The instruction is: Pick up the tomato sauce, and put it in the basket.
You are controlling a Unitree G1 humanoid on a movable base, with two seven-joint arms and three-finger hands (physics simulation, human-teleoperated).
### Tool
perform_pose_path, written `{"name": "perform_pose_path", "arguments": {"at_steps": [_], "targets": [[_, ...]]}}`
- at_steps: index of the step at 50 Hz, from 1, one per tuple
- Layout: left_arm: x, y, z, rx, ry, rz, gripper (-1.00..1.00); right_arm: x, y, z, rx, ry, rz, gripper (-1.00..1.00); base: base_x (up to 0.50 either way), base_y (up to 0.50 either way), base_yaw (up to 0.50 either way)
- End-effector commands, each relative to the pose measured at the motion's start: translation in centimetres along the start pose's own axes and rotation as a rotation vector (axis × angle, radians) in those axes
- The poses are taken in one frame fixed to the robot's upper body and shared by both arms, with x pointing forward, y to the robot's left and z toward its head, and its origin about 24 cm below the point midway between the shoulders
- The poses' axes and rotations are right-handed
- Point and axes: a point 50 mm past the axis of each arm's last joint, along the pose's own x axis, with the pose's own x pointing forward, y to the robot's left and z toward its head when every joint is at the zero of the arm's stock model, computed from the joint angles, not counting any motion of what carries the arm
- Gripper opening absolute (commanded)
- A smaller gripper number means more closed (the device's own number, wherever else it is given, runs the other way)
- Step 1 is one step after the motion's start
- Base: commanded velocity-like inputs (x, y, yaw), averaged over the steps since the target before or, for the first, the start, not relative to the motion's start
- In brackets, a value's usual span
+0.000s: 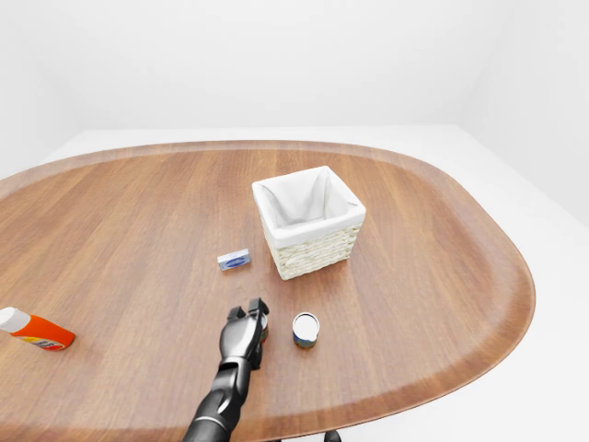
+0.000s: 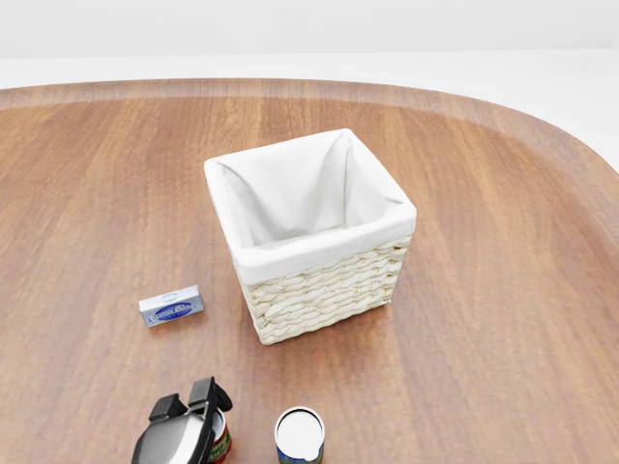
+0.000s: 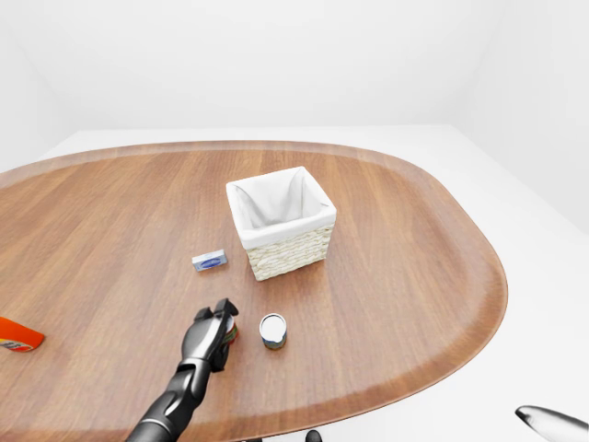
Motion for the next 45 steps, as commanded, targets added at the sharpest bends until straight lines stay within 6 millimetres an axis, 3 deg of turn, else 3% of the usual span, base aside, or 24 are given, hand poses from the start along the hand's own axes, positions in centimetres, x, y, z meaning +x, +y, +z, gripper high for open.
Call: {"name": "perform_pose_path", "arguments": {"at_steps": [1,14,20,29,40,45], "targets": [[0.0,0.4,0.0,-0.015,0.002,0.038,-1.0,0.0,0.0,0.0,0.0,-0.001,0.0,1.0,0.0,0.0,0.0],[0.0,0.6,0.1,-0.026,-0.001,0.043,-1.0,0.1,0.0,0.1,0.0,-0.001,0.0,1.0,0.0,0.0,0.0],[-0.1,1.9,0.4,-0.069,-0.014,0.064,-1.0,0.1,0.0,0.1,0.0,-0.002,0.0,1.0,0.0,0.0,0.0],[-1.2,7.7,2.1,-0.187,-0.115,0.185,-1.0,0.0,0.0,0.0,0.0,-0.001,-0.001,1.0,0.0,0.0,0.0],[-3.1,13.2,4.8,-0.263,-0.266,0.299,-1.0,-0.1,-0.1,0.1,0.001,-0.002,-0.003,1.0,0.0,0.0,0.0],[-2.2,16.9,7.0,-0.273,-0.332,0.357,-1.0,-0.1,-0.1,0.1,0.002,-0.002,-0.003,1.0,0.0,0.0,0.0]]}}
